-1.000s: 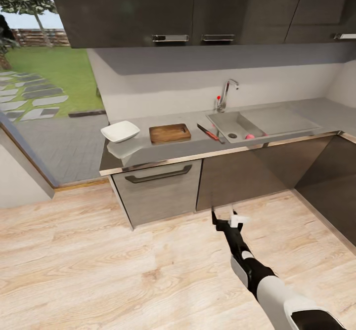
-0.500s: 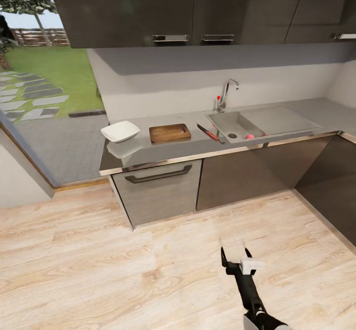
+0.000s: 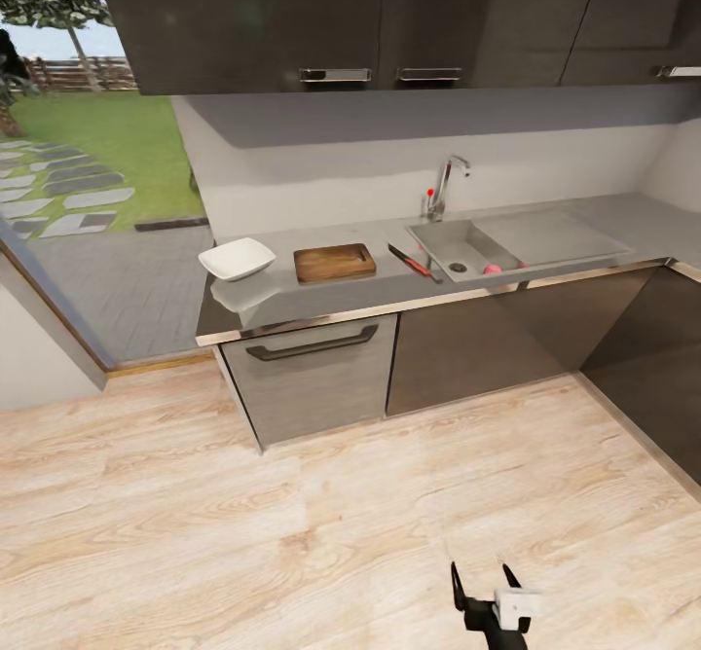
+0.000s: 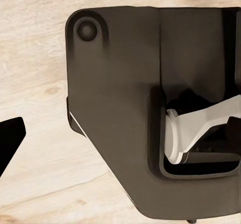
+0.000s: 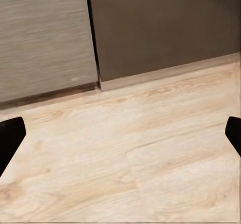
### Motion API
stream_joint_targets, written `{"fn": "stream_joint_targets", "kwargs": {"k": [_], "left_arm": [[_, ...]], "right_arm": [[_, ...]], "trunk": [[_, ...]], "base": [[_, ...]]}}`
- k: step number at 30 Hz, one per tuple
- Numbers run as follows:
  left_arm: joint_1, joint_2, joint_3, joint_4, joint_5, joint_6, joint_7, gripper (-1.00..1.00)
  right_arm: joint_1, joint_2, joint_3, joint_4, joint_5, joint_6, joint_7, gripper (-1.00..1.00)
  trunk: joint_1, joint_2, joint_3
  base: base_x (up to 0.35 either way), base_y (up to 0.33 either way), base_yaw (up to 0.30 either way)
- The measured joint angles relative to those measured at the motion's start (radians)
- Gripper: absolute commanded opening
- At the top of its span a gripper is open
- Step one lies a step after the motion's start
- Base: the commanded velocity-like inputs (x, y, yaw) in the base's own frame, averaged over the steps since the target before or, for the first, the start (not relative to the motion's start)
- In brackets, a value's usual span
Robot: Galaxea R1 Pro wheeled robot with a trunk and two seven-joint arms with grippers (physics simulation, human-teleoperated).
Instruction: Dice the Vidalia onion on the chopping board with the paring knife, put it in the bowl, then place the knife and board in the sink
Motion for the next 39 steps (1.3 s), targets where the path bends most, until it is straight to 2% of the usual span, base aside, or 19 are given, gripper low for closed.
{"fn": "stream_joint_targets", "kwargs": {"k": [2,3,4,5,7,14,15,16,17,24,25,26,29,30,31,32,34,36,39], "left_arm": [[0.0,0.0,0.0,0.001,0.0,0.0,0.0,1.0],[0.0,0.0,0.0,0.001,-0.001,0.0,0.0,1.0],[0.0,0.0,0.0,0.001,-0.001,0.0,0.002,1.0],[0.0,0.0,0.0,0.001,-0.002,0.0,0.004,1.0],[0.0,0.0,0.0,-0.003,-0.002,0.0,0.006,1.0],[0.0,0.0,0.0,-0.019,-0.003,0.0,0.008,1.0],[0.0,0.0,0.0,-0.02,-0.003,0.0,0.008,1.0],[0.0,0.0,0.0,-0.02,-0.003,0.0,0.008,1.0],[0.0,0.0,0.0,-0.02,-0.003,0.0,0.008,1.0],[0.0,0.0,0.0,-0.019,-0.003,0.0,0.008,1.0],[0.0,0.0,0.0,-0.019,-0.003,0.0,0.008,1.0],[0.0,0.0,0.0,-0.018,-0.003,0.0,0.008,1.0],[0.0,0.0,0.0,-0.018,-0.003,0.0,0.008,1.0],[0.0,0.0,0.0,-0.019,-0.003,0.0,0.008,1.0],[0.0,0.0,0.0,-0.018,-0.003,0.0,0.008,1.0],[0.0,0.0,0.0,-0.018,-0.003,0.0,0.008,1.0],[0.0,0.0,0.0,-0.018,-0.003,0.0,0.008,1.0],[0.0,0.0,0.0,-0.018,-0.003,0.0,0.008,1.0],[0.0,0.0,0.0,-0.019,-0.003,0.0,0.008,1.0]], "right_arm": [[0.007,-0.011,-0.003,-0.002,-0.003,0.009,-0.002,1.0],[0.009,-0.016,-0.004,-0.004,-0.003,0.054,-0.003,1.0],[0.012,-0.023,-0.01,-0.012,-0.008,0.211,-0.021,1.0],[0.013,-0.028,-0.01,-0.02,-0.01,0.282,-0.039,1.0],[0.013,-0.037,-0.009,-0.048,-0.011,0.366,-0.072,1.0],[0.014,-0.052,-0.008,-0.216,-0.004,0.543,-0.15,1.0],[0.014,-0.06,-0.008,-0.249,-0.004,0.583,-0.154,1.0],[0.013,-0.08,-0.008,-0.325,-0.003,0.65,-0.156,1.0],[0.014,-0.087,-0.007,-0.369,-0.002,0.674,-0.156,1.0],[0.014,-0.096,-0.002,-0.525,-0.001,0.706,-0.158,1.0],[0.014,-0.096,-0.001,-0.581,0.001,0.716,-0.159,1.0],[0.014,-0.096,-0.001,-0.598,0.001,0.722,-0.159,1.0],[0.014,-0.097,-0.002,-0.651,0.004,0.787,-0.16,1.0],[0.014,-0.097,-0.002,-0.685,0.004,0.841,-0.16,1.0],[0.014,-0.097,-0.001,-0.75,0.005,0.918,-0.158,1.0],[0.014,-0.095,0.001,-0.832,0.005,0.955,-0.156,1.0],[0.015,-0.091,0.002,-0.923,0.005,0.943,-0.156,1.0],[0.019,-0.09,0.002,-0.949,0.005,0.911,-0.157,1.0],[0.053,-0.089,0.003,-0.98,0.005,0.809,-0.159,1.0]], "trunk": [[0.0,0.0,0.0],[0.0,0.0,0.0],[0.0,0.0,0.0],[0.0,0.0,0.0],[0.0,0.0,0.0],[0.0,0.0,0.0],[0.0,0.0,0.0],[0.0,0.0,0.0],[0.0,0.0,0.0],[0.0,0.0,0.0],[0.0,0.0,0.0],[0.0,0.0,0.0],[0.0,0.0,0.0],[0.0,0.0,0.0],[0.0,0.0,0.0],[0.0,0.0,0.0],[0.0,0.0,0.0],[0.0,0.0,0.0],[0.0,0.0,0.0]], "base": [[0.0,0.0,0.0],[0.0,0.0,0.0],[0.0,0.0,0.0],[0.0,0.0,0.0],[0.0,0.0,0.0],[0.0,0.0,0.0],[0.0,0.0,0.0],[0.0,0.0,0.0],[0.0,0.0,0.0],[0.0,0.0,0.0],[0.0,0.0,0.0],[0.0,0.0,0.0],[0.0,0.0,0.0],[0.0,0.0,0.0],[0.0,0.0,0.0],[0.0,0.0,0.0],[0.0,0.0,0.0],[0.0,0.0,0.0],[0.0,0.0,0.0]]}}
